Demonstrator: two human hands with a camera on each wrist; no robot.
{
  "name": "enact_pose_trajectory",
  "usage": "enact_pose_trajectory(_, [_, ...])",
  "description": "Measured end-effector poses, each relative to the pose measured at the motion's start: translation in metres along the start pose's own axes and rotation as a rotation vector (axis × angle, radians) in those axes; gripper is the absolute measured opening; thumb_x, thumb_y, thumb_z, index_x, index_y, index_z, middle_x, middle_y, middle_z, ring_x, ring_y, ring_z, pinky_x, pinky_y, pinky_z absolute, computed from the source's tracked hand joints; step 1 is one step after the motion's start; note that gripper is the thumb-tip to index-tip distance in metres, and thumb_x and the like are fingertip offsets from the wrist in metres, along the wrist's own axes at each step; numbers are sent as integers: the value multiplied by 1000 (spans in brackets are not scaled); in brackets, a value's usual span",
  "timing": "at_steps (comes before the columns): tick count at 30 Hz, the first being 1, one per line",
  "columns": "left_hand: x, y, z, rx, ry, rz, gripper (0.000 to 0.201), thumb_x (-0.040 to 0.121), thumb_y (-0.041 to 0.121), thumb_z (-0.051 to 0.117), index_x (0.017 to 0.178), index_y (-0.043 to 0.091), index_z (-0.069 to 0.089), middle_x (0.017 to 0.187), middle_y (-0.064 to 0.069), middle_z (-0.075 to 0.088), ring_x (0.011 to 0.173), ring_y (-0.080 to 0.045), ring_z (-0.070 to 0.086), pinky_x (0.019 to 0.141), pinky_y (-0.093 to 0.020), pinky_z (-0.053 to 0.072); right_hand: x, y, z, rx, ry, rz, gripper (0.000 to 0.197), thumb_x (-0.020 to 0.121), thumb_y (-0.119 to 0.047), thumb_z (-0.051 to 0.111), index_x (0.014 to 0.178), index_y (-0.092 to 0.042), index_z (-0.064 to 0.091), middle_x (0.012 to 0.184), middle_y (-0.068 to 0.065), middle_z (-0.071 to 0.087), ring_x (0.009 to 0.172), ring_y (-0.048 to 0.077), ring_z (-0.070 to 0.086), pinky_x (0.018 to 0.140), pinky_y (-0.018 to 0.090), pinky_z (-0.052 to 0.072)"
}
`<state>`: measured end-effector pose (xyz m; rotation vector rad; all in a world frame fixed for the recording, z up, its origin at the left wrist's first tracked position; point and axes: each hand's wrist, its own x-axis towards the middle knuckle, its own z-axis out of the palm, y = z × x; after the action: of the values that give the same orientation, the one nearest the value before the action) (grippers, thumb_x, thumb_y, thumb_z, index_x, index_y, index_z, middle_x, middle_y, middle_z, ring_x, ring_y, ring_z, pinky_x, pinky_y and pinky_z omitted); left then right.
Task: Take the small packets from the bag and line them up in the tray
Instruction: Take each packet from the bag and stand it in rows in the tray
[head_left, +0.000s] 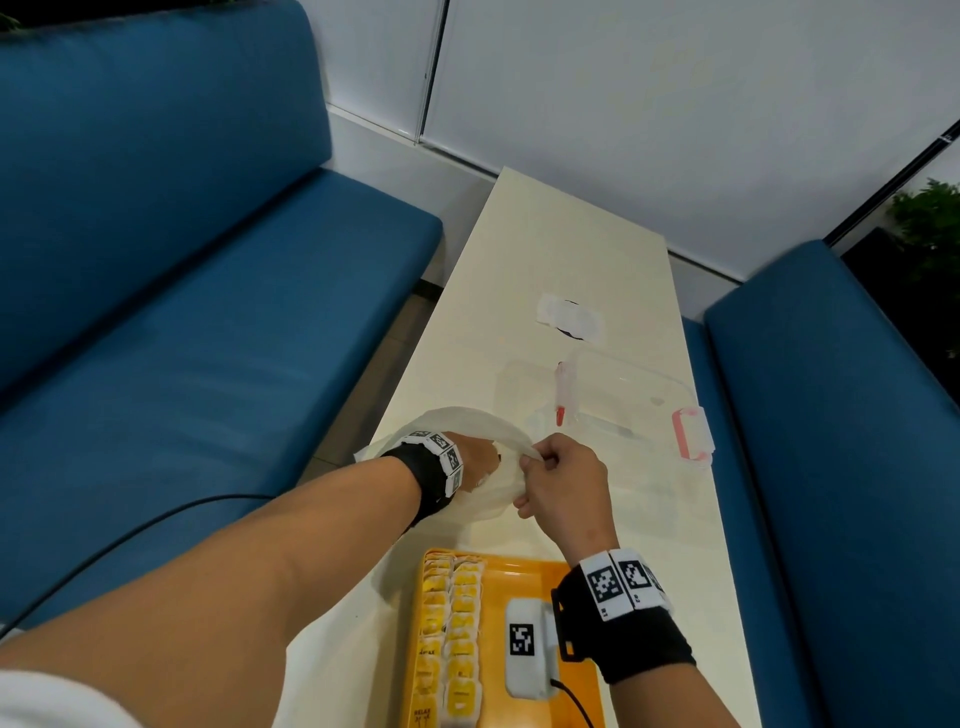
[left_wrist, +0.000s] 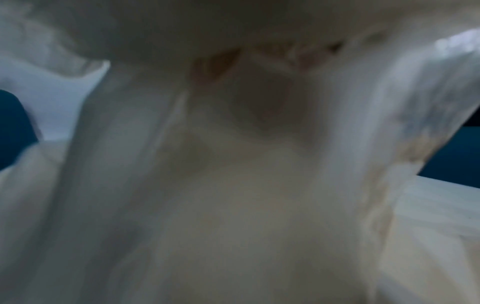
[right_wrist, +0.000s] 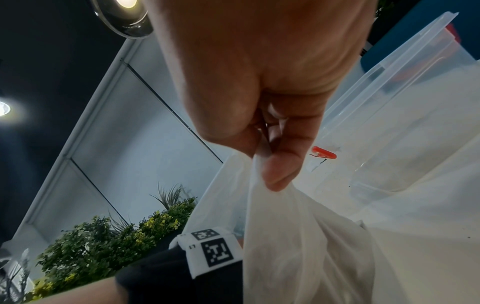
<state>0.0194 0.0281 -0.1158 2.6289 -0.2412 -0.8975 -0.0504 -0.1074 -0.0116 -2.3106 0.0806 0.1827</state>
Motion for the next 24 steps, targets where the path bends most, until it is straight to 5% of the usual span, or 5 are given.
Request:
enact_pose_trajectory(2, [-1, -1, -2, -6, 26, 2, 13, 106, 15, 44, 115, 22, 50, 112, -4, 47, 100, -19, 42, 86, -31, 34, 1, 0, -1, -2, 22, 2, 14, 93, -7, 55, 81, -6, 62, 63, 11, 69, 42, 16, 64, 43, 17, 48])
enact_pose_trajectory(7, [-23, 9, -17, 18, 110, 109, 38, 108, 18, 38, 143, 9, 51, 145, -17, 54, 101, -16, 37, 90, -31, 34, 5, -2, -4, 23, 62, 7, 14, 92, -10, 55, 79, -9, 61, 58, 9, 69, 46, 18, 67, 59, 30, 58])
enact_pose_trajectory(15, [-58, 27, -29, -100, 212, 46, 30, 106, 14, 39, 123, 7, 62, 118, -13, 67, 96, -24, 58, 82, -26, 35, 6, -7, -2, 73, 71, 44, 11, 89, -6, 51, 82, -3, 60, 64, 12, 70, 45, 17, 68, 46, 18, 49])
enact_pose_trajectory(20, [-80, 23, -27, -375, 420, 114, 22, 94, 19, 47, 98, 11, 68, 89, -5, 71, 80, -21, 64, 70, -29, 45, 8, -10, -3, 116, 66, 66, 11, 87, -6, 50, 84, -1, 60, 63, 13, 70, 47, 19, 69, 59, 30, 58])
enact_pose_trajectory(24, [-95, 19, -18, -585, 559, 190, 17, 88, 20, 59, 91, 15, 75, 88, 1, 75, 83, -16, 69, 81, -40, 55, 11, -7, -5, 171, 56, 89, 12, 85, -4, 49, 85, 0, 61, 68, 15, 71, 48, 22, 70, 66, 40, 62])
